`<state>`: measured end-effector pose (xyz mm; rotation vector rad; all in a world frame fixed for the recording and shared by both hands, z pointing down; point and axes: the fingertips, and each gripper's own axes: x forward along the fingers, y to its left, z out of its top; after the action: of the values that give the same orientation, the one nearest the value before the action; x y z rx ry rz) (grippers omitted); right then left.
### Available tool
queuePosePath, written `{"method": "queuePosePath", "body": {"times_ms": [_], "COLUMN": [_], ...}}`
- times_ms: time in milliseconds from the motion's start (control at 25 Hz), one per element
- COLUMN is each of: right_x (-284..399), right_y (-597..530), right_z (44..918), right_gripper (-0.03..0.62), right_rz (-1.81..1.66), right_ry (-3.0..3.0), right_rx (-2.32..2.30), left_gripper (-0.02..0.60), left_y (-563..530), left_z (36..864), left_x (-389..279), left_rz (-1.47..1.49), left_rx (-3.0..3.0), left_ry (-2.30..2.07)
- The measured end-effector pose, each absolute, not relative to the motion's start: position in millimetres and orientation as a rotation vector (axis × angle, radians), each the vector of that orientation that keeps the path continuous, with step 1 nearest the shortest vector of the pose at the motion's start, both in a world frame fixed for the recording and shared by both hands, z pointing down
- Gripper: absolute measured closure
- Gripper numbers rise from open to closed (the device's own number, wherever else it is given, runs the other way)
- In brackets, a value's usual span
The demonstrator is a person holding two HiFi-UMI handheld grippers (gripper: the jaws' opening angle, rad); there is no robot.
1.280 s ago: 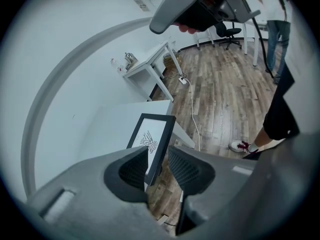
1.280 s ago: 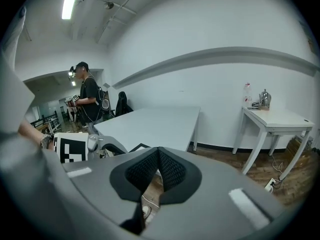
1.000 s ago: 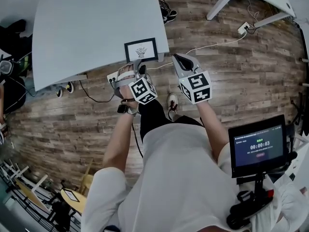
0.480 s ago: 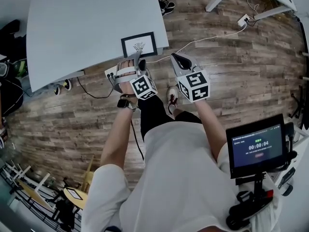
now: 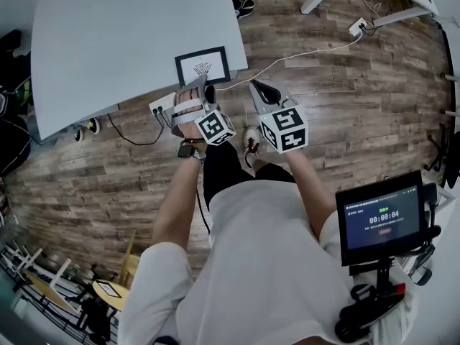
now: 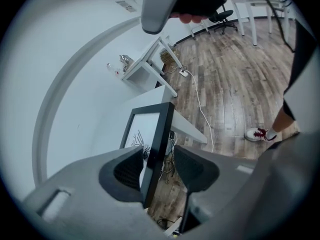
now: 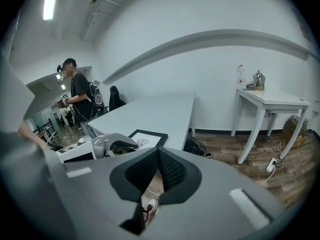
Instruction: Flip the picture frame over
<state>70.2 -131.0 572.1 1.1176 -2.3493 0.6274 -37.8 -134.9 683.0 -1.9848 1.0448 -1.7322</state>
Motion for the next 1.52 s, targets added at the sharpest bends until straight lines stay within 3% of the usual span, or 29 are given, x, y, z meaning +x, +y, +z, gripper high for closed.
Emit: {"method": "queuePosePath", "body": {"times_ms": [120,840,1520], "right_x": [72,68,48], "right_y": [-131,-129,-137], "right_z": [574,569,556], "right_gripper": [0.592,0.592,0.592], "right_rz": [0.633,0.62,0.615], "right_ry": [-2.34,-2.348,-2.37], "right_rx": [1.114,1.091,1.078], "left_gripper": [0.436,0.485,0.495], "left_y": [-140,-155,-163], "left_z": [678,633,565], "left_x": [-39,-38,-85], "left_rz": [-1.702,-1.419,-0.634], "left_rx": [-1.995,-2.177,-2.506], "left_ry": [1.108,1.419,2.093]}}
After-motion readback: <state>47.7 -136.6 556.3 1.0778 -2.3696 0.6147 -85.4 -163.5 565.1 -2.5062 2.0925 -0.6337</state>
